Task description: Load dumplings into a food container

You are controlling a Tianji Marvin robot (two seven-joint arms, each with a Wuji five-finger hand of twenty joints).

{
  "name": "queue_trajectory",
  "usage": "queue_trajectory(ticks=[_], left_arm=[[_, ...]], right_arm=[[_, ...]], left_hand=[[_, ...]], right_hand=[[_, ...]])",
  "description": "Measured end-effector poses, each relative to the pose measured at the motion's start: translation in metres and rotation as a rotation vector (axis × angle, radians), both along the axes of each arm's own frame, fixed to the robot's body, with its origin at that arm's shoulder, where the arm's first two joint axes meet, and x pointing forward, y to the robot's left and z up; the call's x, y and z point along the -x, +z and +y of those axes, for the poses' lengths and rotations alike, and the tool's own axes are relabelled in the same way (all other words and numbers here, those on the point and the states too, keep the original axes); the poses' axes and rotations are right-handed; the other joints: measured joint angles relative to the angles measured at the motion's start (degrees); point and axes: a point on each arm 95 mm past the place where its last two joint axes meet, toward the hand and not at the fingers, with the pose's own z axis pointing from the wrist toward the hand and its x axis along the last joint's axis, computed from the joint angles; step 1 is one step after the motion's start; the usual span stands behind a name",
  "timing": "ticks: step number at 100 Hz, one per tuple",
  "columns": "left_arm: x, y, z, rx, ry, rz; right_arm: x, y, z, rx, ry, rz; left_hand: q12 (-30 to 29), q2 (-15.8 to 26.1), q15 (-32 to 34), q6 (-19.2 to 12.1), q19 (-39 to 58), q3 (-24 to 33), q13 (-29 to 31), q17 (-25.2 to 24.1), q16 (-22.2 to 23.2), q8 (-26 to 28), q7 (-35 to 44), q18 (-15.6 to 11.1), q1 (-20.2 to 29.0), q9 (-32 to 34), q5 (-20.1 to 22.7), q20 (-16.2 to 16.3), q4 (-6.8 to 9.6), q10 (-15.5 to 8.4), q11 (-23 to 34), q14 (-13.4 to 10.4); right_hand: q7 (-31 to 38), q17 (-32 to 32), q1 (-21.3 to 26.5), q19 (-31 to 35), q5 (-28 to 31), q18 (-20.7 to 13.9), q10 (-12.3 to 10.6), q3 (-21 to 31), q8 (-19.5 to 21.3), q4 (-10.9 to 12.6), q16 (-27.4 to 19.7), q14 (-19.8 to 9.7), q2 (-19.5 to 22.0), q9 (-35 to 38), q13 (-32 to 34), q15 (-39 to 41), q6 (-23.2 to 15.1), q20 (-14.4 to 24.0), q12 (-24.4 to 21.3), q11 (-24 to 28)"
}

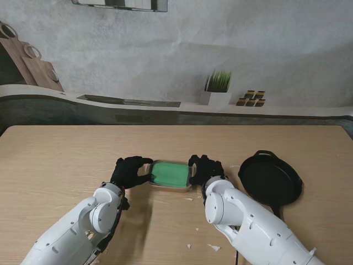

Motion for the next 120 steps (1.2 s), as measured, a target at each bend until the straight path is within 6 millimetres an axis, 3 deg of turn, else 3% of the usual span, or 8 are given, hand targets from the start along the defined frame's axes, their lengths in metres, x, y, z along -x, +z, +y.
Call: queue_trajectory(ticks=[13,27,70,90,120], left_arm=[[0.001,-0.001,0.002,0.0,-0.003,-0.002],[0.001,-0.002,0.004,-0.005,0.0,-0.004],[-0.002,-0.001,0.002,-0.053,-0.02,0.001],[-0.005,0.002,-0.001,-0.106,-0.046,-0.001],[-0.01,0.004,-0.003,-0.161,-0.082,-0.009]], right_arm=[[0.001,-0.002,-0.001,-0.021,-0.001,-0.003],[0.002,-0.001,-0.001,-0.058,-0.003,-0.035],[0.0,-0.005,0.003,-0.038,0.007,0.005],[-0.002,-0.004,0.004,-0.016,0.017,0.012],[-0.002,-0.004,0.005,0.002,0.025,0.012]], left_hand=[[0.0,0.8,0.0,-2.1,0.0,-0.6,0.1,0.0,0.0,0.1,0.0,0.0,1.0,2.7,0.0,0.0,0.0,-1.4,0.2,-0.1],[0.0,0.8,0.1,-2.3,0.0,-0.4,1.7,0.0,0.0,0.2,0.0,0.0,2.9,5.6,0.1,0.0,0.0,-2.8,0.8,-0.2],[0.7,0.4,1.6,-0.8,0.0,5.6,3.0,0.7,0.0,0.2,0.1,0.0,2.8,7.9,0.0,0.0,0.0,-2.9,2.7,-0.8],[1.9,-1.3,2.9,-3.4,0.0,9.8,3.7,1.4,0.0,0.3,0.2,0.0,2.7,7.9,0.8,0.1,-0.01,-2.9,3.0,-0.8],[1.9,-1.8,3.4,-4.9,0.0,13.2,3.7,1.5,0.0,0.2,-0.6,0.0,1.5,5.8,0.7,0.7,-0.07,-2.9,3.0,-0.7]], right_hand=[[-0.1,0.0,0.2,0.0,0.0,0.0,0.0,0.3,0.0,0.0,0.0,0.0,0.0,0.1,0.0,0.0,-0.6,0.0,0.0,0.0],[-0.2,0.0,0.3,0.3,0.0,0.0,0.2,0.0,0.0,0.0,0.0,0.0,0.0,1.3,0.3,0.1,-1.4,0.0,0.0,0.4],[-0.3,0.0,-1.8,0.4,0.0,0.0,0.2,-0.4,0.0,0.0,0.0,0.0,0.1,1.4,0.4,0.1,-1.9,0.0,0.0,0.4],[-0.3,0.0,-1.8,0.4,-0.6,0.0,0.2,-0.9,0.0,0.0,0.0,0.0,0.1,1.4,0.4,0.1,-1.9,0.0,0.0,0.4],[-0.3,0.0,-1.8,0.4,-0.6,0.0,0.2,-0.8,0.0,0.0,0.0,0.0,0.0,1.4,0.4,0.1,-1.9,0.0,0.0,0.4]])
